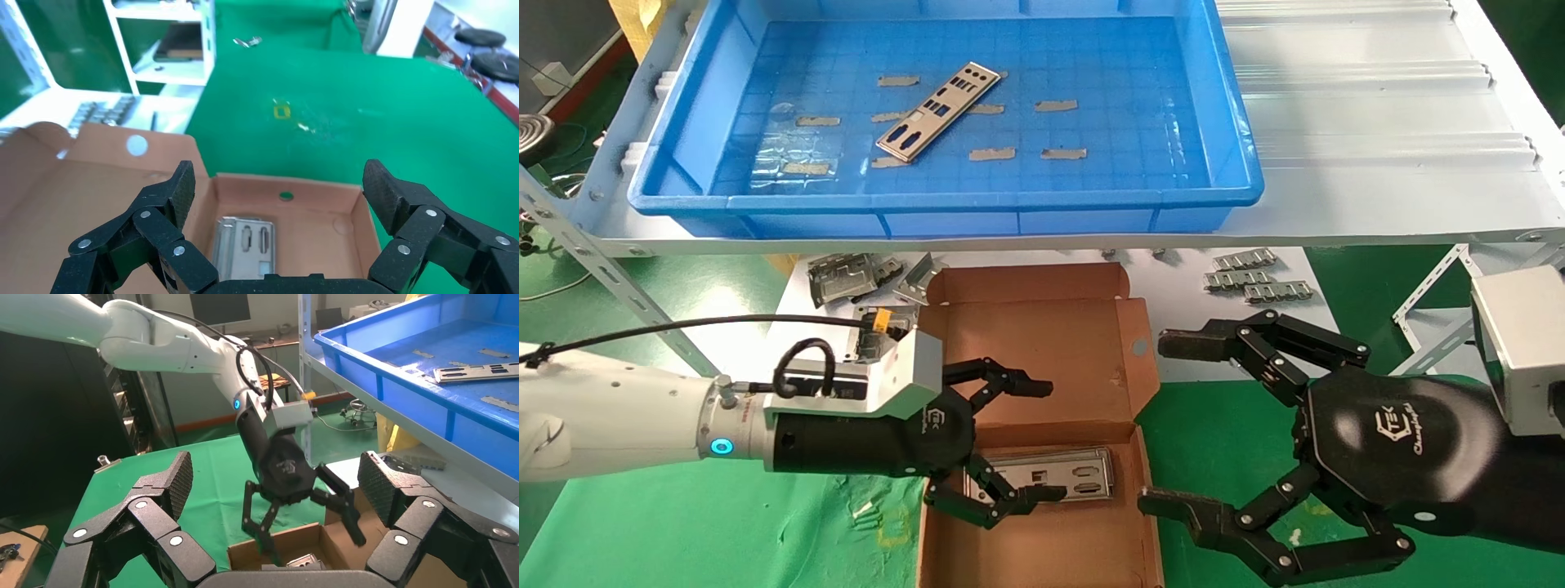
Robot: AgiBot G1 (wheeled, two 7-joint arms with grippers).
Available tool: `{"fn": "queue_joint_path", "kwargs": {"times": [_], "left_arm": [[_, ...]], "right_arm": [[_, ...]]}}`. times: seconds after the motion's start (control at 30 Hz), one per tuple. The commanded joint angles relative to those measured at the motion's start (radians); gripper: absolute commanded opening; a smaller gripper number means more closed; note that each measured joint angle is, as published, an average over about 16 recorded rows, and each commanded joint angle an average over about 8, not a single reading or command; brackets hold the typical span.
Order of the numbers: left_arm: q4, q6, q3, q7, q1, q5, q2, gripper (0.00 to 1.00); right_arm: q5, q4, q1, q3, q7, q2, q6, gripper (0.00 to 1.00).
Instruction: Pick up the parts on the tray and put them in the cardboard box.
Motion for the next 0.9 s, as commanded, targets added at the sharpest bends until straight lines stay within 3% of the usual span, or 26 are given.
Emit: {"fn": "queue_joint_path", "kwargs": {"times": [0.03,0.9], "left_arm": [[-0.035,-0.003,-0.017,-0.020,0.015,-0.008,-0.019,1.00],[-0.546,-0.052,-0.263,-0.309,0.234,-0.131,-0.292,1.00]], "right_arm": [[0.000,0.000,0.000,0.000,0.000,0.000,0.000,1.00],[0.000,0.000,0.000,0.000,0.000,0.000,0.000,1.00]]}}
